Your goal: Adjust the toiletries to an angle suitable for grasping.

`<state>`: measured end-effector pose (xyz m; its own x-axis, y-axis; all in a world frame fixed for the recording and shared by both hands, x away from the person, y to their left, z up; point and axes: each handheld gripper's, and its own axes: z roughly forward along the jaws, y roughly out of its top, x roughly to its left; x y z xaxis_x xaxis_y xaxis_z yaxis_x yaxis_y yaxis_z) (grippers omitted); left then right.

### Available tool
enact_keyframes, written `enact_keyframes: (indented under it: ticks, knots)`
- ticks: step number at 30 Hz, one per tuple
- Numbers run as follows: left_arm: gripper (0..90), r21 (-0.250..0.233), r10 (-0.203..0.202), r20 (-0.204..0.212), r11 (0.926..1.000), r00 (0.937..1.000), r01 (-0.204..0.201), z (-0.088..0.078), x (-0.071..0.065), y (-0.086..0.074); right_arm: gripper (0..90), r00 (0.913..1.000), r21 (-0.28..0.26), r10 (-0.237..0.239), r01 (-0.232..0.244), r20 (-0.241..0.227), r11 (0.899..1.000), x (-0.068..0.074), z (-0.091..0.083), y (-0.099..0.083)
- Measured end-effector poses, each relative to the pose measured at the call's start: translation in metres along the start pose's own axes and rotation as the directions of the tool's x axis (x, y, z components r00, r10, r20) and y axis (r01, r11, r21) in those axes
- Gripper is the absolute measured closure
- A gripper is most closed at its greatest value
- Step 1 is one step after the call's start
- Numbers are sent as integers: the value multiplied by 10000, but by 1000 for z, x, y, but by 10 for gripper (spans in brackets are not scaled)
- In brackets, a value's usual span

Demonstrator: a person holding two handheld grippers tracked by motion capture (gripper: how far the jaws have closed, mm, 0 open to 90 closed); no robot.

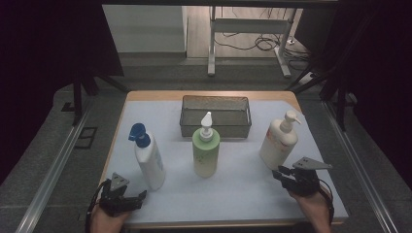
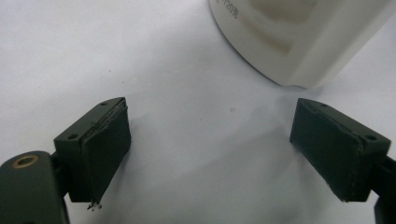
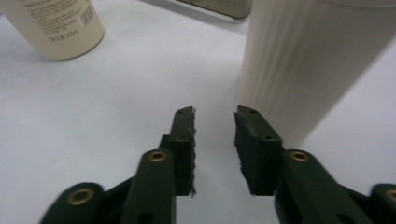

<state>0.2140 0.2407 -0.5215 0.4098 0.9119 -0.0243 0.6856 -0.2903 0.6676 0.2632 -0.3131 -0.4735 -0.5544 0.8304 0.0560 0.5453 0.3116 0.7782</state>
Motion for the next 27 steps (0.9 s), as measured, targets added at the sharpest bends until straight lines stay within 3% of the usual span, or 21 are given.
enact_keyframes:
  ticks: [10, 20, 27]
  knots:
    - [120, -8, -12, -3, 10000, 10000, 12, 0, 0, 0, 537, 9995, -232, 240, -235, 211, 9995, -10, -23, 11]
    - [120, -10, -13, 1, 10000, 10000, 13, 0, 0, 0, 422, 9978, -473, 490, -469, 442, 9978, -17, -30, 24]
    - [120, 10, 9, 4, 10000, 10000, -9, 0, 0, 0, 353, 9951, -497, 604, -566, 781, 9972, -21, -24, 33]
